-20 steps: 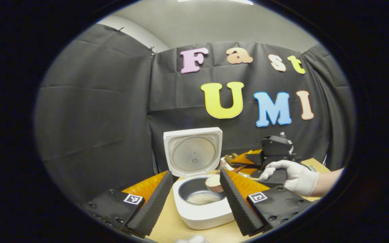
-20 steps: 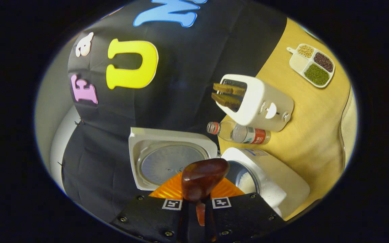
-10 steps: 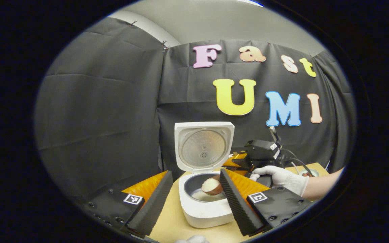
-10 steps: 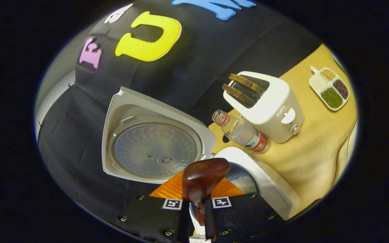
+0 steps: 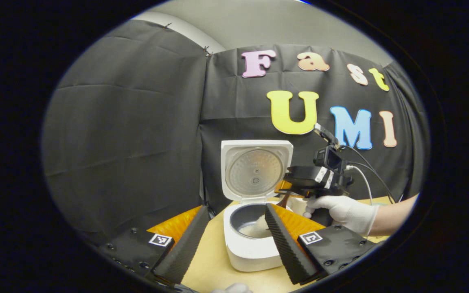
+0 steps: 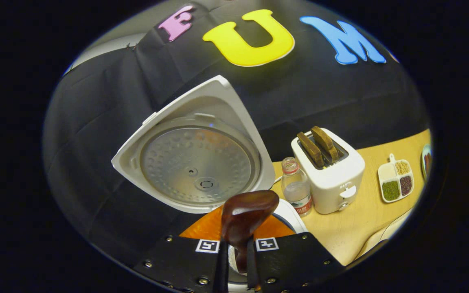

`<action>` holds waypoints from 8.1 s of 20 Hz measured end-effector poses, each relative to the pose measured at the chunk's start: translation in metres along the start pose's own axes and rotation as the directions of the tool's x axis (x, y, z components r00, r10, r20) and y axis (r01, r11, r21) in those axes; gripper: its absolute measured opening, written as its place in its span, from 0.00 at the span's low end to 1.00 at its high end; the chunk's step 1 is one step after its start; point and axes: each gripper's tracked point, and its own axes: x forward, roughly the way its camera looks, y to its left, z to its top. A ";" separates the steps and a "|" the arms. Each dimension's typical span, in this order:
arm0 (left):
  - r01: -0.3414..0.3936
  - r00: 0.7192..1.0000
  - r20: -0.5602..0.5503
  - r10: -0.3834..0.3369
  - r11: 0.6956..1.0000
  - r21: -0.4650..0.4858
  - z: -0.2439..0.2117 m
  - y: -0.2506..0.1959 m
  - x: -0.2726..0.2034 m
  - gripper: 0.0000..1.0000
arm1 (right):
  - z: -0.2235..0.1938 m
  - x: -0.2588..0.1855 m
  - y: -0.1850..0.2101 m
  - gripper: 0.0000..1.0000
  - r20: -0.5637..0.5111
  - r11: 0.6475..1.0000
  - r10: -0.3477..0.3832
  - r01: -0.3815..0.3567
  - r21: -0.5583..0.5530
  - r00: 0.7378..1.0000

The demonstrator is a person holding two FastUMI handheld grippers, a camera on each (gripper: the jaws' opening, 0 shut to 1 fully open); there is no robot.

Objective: Close the left gripper, press the button to open the rice cooker; take a wooden spoon from the chopstick holder with the right hand, scoop a spoonful of rice and pour it into the rice cooker, then put the wooden spoon back into the chopstick holder.

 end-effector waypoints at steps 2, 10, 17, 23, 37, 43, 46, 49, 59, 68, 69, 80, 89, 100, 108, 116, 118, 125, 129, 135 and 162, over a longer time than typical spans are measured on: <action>-0.007 1.000 0.007 0.007 1.000 0.009 -0.001 0.002 -0.004 0.99 | 0.004 -0.005 0.013 0.18 0.038 0.992 0.011 -0.006 -0.129 0.999; -0.019 1.000 0.007 0.019 1.000 0.014 -0.003 0.003 -0.011 0.99 | -0.006 -0.022 0.060 0.18 0.104 0.819 0.108 -0.029 -0.573 0.989; -0.013 1.000 0.010 0.013 1.000 0.028 -0.002 0.003 -0.018 0.99 | -0.013 -0.021 0.042 0.18 0.095 0.755 0.072 0.008 -0.655 0.993; -0.003 1.000 0.008 0.002 1.000 0.026 -0.002 0.003 -0.019 0.98 | -0.009 -0.025 0.041 0.18 0.046 0.886 0.081 -0.051 -0.460 0.996; 0.088 0.995 0.042 -0.092 0.993 0.083 0.025 -0.026 -0.032 0.99 | 0.038 -0.063 -0.053 0.18 0.071 0.965 0.028 -0.046 0.258 0.997; 0.165 0.983 0.066 -0.172 0.981 0.106 0.040 -0.069 -0.044 1.00 | 0.056 -0.111 -0.120 0.18 0.122 0.942 -0.062 0.017 0.334 0.991; 0.209 0.974 0.069 -0.217 0.972 0.107 0.043 -0.096 -0.052 1.00 | 0.061 -0.147 -0.169 0.18 0.154 0.939 -0.130 0.072 0.335 0.979; 0.247 0.964 0.075 -0.256 0.963 0.112 0.046 -0.126 -0.061 0.99 | 0.069 -0.186 -0.225 0.18 0.176 0.920 -0.205 0.128 0.370 0.963; 0.325 0.939 0.076 -0.336 0.937 0.130 0.050 -0.231 -0.094 0.97 | 0.054 -0.328 -0.403 0.18 0.189 0.828 -0.434 0.306 0.471 0.881; 0.342 0.932 0.062 -0.358 0.922 0.178 0.055 -0.313 -0.120 0.95 | 0.033 -0.392 -0.514 0.18 0.158 0.762 -0.520 0.372 0.530 0.840; 0.346 0.930 0.060 -0.363 0.919 0.187 0.055 -0.319 -0.123 0.95 | 0.029 -0.390 -0.516 0.18 0.154 0.763 -0.519 0.376 0.526 0.841; 0.344 0.932 0.031 -0.360 0.911 0.225 0.050 -0.346 -0.120 0.95 | -0.032 -0.347 -0.553 0.18 0.058 0.748 -0.543 0.451 0.487 0.837; 0.348 0.935 -0.010 -0.355 0.911 0.220 0.038 -0.344 -0.116 0.97 | -0.057 -0.342 -0.564 0.18 0.027 0.755 -0.565 0.503 0.420 0.825; 0.354 0.927 0.044 -0.371 0.910 0.217 0.073 -0.334 -0.110 0.99 | 0.034 -0.443 -0.529 0.96 0.236 0.754 -0.652 0.650 0.097 0.721; 0.296 0.942 0.118 -0.315 0.942 0.156 0.134 -0.278 -0.059 0.99 | 0.106 -0.503 -0.392 0.97 0.425 0.790 -0.540 0.612 -0.043 0.727; 0.150 0.965 0.201 -0.169 0.983 0.106 0.232 -0.182 0.087 0.99 | 0.097 -0.488 -0.293 0.96 0.418 0.840 -0.466 0.538 -0.068 0.780; 0.133 0.970 0.194 -0.146 0.988 0.078 0.244 -0.164 0.123 0.99 | 0.093 -0.482 -0.282 0.96 0.401 0.839 -0.471 0.539 -0.070 0.786; 0.034 0.995 0.096 -0.040 0.997 0.071 0.232 -0.115 0.247 0.99 | 0.088 -0.468 -0.260 0.96 0.359 0.838 -0.486 0.541 -0.066 0.796; -0.006 1.000 -0.009 0.006 0.998 0.055 0.193 -0.101 0.301 0.97 | 0.084 -0.464 -0.252 0.97 0.335 0.842 -0.488 0.536 -0.061 0.806; -0.055 0.980 -0.190 0.059 0.998 0.027 0.128 -0.081 0.342 0.97 | 0.064 -0.457 -0.248 0.97 0.283 0.858 -0.487 0.514 -0.025 0.826; -0.038 0.839 -0.542 0.042 0.999 0.018 -0.045 -0.107 0.170 0.98 | 0.026 -0.475 -0.260 0.97 0.177 0.945 -0.313 0.325 -0.040 0.933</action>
